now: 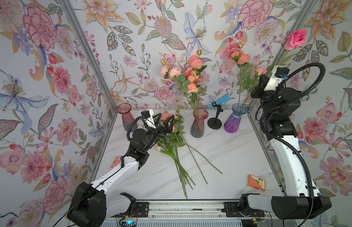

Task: Place the pink flowers into the vase
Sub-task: Place the flower in the vase.

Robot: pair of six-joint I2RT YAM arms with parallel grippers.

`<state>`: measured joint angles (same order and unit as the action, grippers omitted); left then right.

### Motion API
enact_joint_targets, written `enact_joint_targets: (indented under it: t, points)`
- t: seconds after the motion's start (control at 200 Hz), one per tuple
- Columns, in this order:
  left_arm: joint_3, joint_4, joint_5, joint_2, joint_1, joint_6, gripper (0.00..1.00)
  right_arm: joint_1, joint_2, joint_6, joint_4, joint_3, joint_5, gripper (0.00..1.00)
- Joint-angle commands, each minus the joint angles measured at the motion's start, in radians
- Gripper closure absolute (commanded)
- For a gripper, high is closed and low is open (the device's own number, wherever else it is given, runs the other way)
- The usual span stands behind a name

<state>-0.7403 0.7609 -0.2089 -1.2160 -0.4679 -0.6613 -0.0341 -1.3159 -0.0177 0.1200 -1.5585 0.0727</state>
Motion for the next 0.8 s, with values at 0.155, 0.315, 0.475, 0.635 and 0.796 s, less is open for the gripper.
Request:
enact_joint_targets:
  t: [0.155,0.315,0.475,0.635,0.796]
  points:
    - [-0.027,0.000,-0.013,0.001,-0.005,0.025,0.00,0.053,-0.160,0.020,0.161,-0.061,-0.008,0.96]
    - [-0.027,-0.024,-0.004,0.017,-0.006,0.042,0.00,0.064,-0.255,0.008,0.191,-0.051,-0.019,0.97]
    - [-0.024,-0.050,0.004,0.030,-0.005,0.055,0.00,0.093,-0.335,0.062,0.201,-0.013,-0.067,0.98]
    - [-0.035,-0.065,0.004,0.027,-0.005,0.066,0.00,0.086,-0.367,0.079,0.215,0.080,-0.046,0.95]
    - [-0.041,-0.074,0.002,0.021,-0.005,0.069,0.00,0.086,-0.395,0.098,0.127,0.080,-0.023,0.86]
